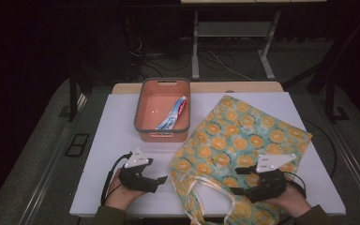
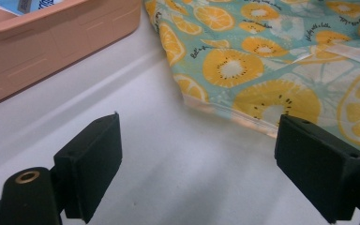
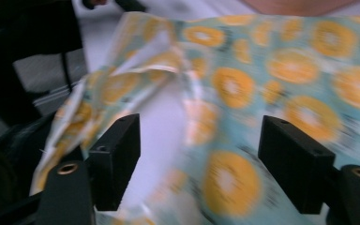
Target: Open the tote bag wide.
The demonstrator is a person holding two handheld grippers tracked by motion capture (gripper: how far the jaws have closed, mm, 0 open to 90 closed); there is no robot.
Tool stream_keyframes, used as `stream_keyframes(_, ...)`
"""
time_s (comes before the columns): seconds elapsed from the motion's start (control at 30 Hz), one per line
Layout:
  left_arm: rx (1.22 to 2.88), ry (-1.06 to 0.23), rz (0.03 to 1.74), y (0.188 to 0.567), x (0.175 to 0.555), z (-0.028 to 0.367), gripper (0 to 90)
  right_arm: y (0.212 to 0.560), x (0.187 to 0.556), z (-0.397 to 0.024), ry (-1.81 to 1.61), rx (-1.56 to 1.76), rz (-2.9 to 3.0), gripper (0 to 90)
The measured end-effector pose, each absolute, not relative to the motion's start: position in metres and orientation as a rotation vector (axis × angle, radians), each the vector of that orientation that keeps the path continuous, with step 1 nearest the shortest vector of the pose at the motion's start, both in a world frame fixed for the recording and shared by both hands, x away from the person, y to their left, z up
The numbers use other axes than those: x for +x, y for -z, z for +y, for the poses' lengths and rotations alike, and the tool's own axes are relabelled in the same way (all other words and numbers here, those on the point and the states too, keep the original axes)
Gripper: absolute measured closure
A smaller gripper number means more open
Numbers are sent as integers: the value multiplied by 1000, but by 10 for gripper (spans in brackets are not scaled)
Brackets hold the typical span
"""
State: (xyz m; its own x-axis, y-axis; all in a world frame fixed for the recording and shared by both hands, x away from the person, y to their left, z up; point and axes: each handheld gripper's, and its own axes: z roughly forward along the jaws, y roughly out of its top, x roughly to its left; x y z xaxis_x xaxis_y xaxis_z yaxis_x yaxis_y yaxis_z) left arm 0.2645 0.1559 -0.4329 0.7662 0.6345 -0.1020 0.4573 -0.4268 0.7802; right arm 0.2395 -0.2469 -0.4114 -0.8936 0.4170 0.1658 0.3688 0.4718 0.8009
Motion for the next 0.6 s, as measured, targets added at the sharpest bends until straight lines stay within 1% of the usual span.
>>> stream_keyframes(0.1, 2095, -262, 816, 433, 265, 156, 136, 411, 234, -214, -1437, 609, 2727, 356)
stream_keyframes(0.23, 2089, -271, 815, 433, 265, 157, 129, 413, 233, -194, -1449, 546, 2780, 397)
stream_keyframes(0.3, 2085, -274, 812, 433, 266, 157, 118, 416, 232, -175, -1461, 507, 2826, 447)
stream_keyframes(0.33, 2083, -277, 812, 433, 266, 158, 118, 416, 232, -175, -1461, 507, 2826, 447)
stream_keyframes(0.37, 2082, -281, 814, 433, 266, 158, 109, 417, 232, -168, -1455, 495, 2843, 457)
stream_keyframes(0.4, 2080, -284, 815, 433, 266, 158, 77, 421, 231, -155, -1437, 463, 2870, 487)
stream_keyframes(0.43, 2079, -287, 818, 433, 267, 158, 77, 421, 231, -155, -1437, 463, 2870, 487)
stream_keyframes(0.5, 2080, -297, 829, 434, 267, 158, 15, 426, 233, -142, -1415, 442, 2896, 516)
stream_keyframes(0.53, 2080, -305, 834, 434, 268, 158, 0, 428, 234, -138, -1407, 440, 2904, 523)
stream_keyframes(0.6, 2078, -311, 843, 434, 269, 160, 0, 430, 236, -132, -1389, 459, 2908, 539)
